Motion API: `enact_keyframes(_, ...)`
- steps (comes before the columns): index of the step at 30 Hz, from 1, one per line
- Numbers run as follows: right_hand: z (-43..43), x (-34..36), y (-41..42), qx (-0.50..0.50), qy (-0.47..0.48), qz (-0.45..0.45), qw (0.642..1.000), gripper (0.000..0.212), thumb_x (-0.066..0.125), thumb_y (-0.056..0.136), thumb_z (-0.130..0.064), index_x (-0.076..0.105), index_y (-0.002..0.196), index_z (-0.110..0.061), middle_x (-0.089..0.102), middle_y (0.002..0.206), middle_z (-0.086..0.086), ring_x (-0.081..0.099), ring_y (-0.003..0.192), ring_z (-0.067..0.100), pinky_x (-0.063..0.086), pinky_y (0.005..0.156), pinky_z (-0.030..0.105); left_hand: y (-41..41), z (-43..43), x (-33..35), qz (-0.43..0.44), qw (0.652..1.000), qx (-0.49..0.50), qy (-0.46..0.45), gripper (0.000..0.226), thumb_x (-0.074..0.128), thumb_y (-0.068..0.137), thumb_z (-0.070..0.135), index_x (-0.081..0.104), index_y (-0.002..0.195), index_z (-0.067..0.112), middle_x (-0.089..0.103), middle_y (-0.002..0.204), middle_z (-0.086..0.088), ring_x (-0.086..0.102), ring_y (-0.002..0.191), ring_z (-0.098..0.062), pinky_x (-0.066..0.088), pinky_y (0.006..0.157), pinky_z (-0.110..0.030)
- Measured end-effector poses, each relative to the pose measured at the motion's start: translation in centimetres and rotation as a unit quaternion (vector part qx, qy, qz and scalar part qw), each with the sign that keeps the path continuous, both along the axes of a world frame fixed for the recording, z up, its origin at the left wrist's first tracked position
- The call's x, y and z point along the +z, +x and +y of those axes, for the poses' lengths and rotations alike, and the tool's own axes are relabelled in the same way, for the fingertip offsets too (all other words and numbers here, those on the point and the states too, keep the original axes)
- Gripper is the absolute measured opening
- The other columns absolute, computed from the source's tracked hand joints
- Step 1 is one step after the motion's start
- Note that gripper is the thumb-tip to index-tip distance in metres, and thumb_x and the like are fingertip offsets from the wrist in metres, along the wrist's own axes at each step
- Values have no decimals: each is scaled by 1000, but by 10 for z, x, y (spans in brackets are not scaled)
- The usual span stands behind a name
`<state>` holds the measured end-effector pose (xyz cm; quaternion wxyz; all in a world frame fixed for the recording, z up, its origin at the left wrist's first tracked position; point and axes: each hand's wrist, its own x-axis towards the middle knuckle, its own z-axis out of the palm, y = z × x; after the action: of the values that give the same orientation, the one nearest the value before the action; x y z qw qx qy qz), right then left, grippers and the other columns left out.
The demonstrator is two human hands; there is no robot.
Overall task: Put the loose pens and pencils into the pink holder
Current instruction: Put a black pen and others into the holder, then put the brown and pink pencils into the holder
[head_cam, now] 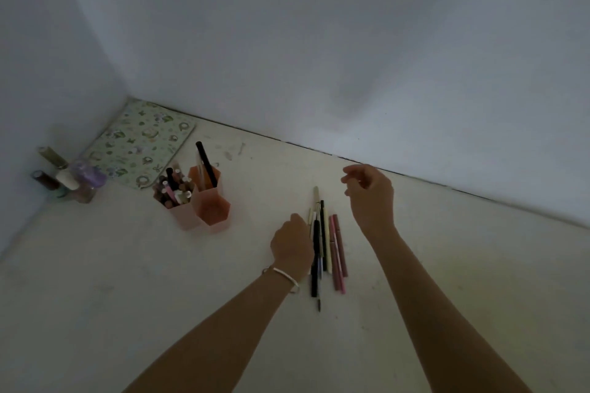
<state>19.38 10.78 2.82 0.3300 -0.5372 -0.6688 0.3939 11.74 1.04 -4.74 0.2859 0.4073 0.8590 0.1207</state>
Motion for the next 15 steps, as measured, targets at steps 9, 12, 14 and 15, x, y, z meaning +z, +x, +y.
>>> enact_keyframes(9,30,-50,-27,43,-37,-203,978,19,56,84,-11,68,98,-6,65,97,7,60,85,19,44,74,24,-43,1,37,-105,970,113,189,15,62,86,13,58,101,13,65,95,0,63,84,-16,47,69,-23)
enact_keyframes(12,39,-69,-42,81,-47,-347,933,24,57,84,-23,61,81,1,61,91,16,60,90,31,49,74,32,-65,-3,70,-104,938,144,299,17,64,85,13,58,100,18,60,81,13,59,70,1,43,58,-5)
enact_keyframes(14,37,-82,-46,92,-25,-425,900,29,54,89,-32,62,91,-5,59,102,14,56,101,31,45,81,33,-75,-10,89,-101,918,155,350,22,65,85,11,58,103,21,59,74,16,58,66,9,42,59,-1)
enact_keyframes(15,35,-88,-47,94,-14,-442,892,31,51,91,-34,62,98,-5,58,107,13,54,105,30,43,82,33,-79,-14,96,-98,911,154,369,27,65,85,11,57,107,23,59,73,15,58,67,12,42,60,-1)
